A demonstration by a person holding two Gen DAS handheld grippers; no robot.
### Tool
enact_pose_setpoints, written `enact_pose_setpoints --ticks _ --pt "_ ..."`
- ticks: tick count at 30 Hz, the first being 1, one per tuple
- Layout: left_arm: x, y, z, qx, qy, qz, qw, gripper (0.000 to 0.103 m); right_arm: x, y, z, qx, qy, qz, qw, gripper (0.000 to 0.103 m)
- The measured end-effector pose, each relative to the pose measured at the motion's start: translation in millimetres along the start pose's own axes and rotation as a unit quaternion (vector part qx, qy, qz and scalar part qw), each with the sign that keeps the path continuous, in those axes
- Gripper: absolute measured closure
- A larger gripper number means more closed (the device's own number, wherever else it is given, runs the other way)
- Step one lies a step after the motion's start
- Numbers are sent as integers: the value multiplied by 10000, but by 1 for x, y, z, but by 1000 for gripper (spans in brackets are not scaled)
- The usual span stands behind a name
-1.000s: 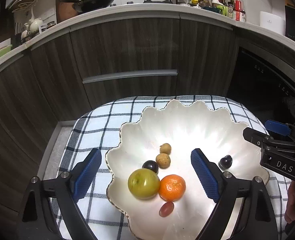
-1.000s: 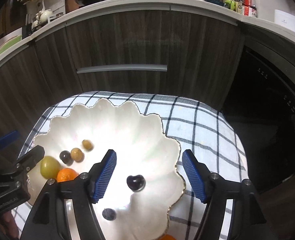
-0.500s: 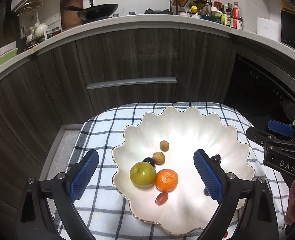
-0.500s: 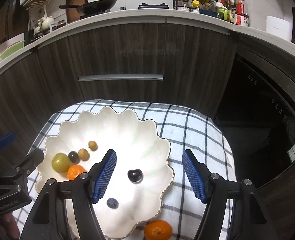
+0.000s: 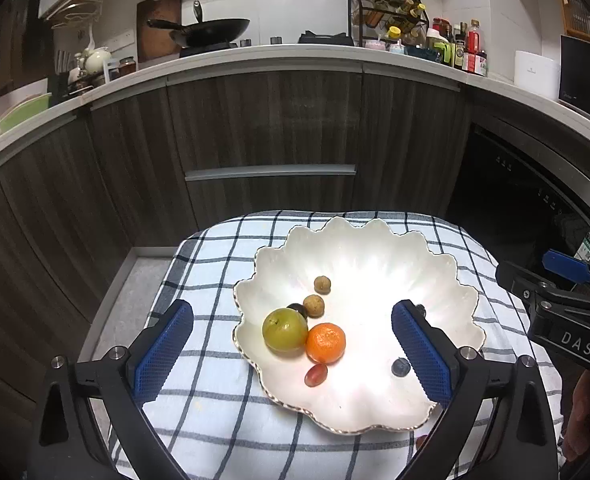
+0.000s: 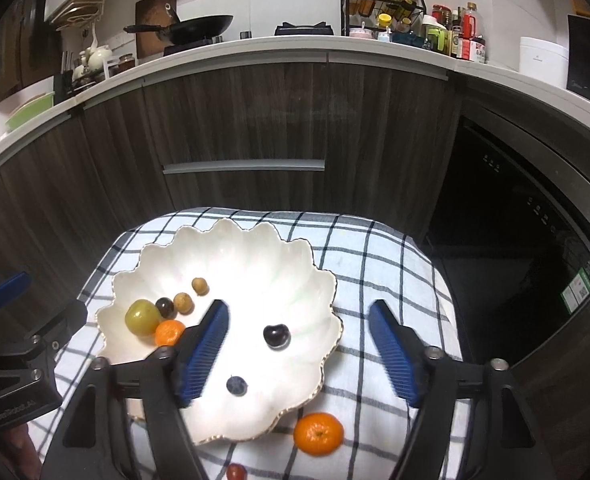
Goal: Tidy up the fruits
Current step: 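Withdraw both open tools from the bowl back over the cloth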
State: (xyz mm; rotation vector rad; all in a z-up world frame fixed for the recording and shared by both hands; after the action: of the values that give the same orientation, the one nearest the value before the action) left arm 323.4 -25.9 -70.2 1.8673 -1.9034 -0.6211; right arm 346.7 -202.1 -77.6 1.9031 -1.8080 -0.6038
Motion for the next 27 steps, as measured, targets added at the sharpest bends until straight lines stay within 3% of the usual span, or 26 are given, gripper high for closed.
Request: enact_pose_setpoints --ticks 17,27 --pt "26 24 27 -147 199 -219 9995 2 27 27 19 80 65 35 9999 24" --pt "34 37 45 -203 540 -426 9974 2 28 35 34 109 344 -258 9990 24"
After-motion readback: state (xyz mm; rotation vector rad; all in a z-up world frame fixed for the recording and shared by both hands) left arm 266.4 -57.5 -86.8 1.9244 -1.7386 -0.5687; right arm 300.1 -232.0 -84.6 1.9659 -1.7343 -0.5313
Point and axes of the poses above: each gripper's, at about its wrist camera, not at the fingertips, and y roughly against the way its jaws point, x to its right, z to its underside, the point moved 7 cm from there along -y, roughly the way its jaws point, and after that the axes turned 4 degrees about x, right-handed, at the moved point
